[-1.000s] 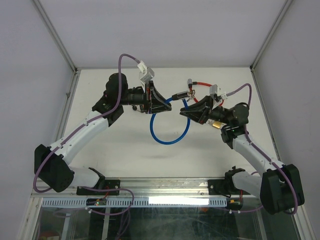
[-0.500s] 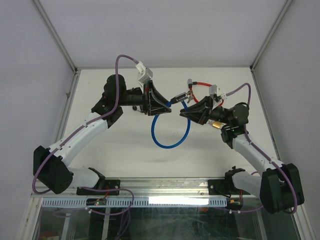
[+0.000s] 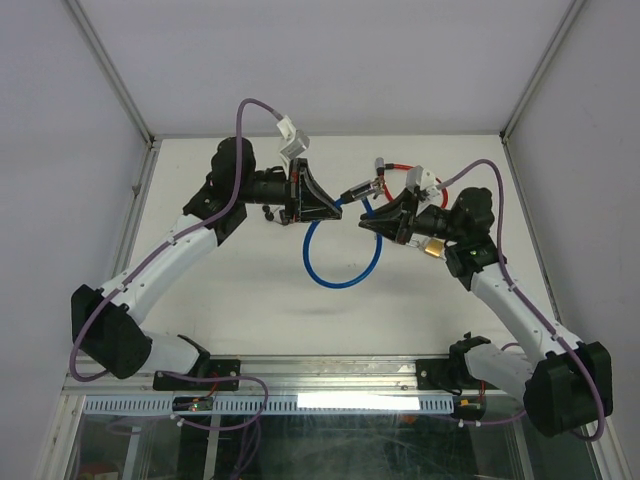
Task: Lock with the key
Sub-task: Lock the lock.
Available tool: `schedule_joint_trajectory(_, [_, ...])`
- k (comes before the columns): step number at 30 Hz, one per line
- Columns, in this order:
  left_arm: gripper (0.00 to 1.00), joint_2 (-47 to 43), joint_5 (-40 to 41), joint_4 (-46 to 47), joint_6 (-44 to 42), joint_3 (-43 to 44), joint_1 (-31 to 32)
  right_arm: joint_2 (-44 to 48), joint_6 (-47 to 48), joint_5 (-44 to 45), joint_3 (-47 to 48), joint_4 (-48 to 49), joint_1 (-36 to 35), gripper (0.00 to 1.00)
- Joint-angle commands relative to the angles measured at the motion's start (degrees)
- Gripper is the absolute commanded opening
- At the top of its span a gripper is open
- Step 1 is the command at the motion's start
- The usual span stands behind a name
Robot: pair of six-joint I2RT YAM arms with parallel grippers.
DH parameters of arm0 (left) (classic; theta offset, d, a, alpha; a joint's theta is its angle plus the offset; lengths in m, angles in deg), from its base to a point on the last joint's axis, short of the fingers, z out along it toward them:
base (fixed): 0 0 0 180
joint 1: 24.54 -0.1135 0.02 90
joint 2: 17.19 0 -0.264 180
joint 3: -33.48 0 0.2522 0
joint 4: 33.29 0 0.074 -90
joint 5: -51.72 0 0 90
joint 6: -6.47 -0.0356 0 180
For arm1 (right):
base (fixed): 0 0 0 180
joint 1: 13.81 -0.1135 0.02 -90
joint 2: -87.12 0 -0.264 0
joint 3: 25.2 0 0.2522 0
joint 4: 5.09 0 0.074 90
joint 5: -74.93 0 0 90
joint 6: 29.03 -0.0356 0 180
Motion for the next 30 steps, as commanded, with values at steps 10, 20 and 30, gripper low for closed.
schedule_joint_trajectory(10, [0.00, 7.6, 8.8, -24.5, -11.3, 13.6, 0.1, 4.4, 9.9, -9.4, 9.8, -16.4, -0.9, 0.00])
schedule_joint_trajectory(20, [0.00, 11.3, 1.7, -29.0, -10.7, 16.7, 0.1, 5.0, 9.5, 4.4, 9.5, -15.9, 0.5, 0.00])
schedule_joint_trajectory(30, [0.00, 12.7, 2.7, -32.7, -11.5, 19.4, 0.1, 2.5, 10.7, -8.5, 10.4, -17.9, -1.1, 0.00])
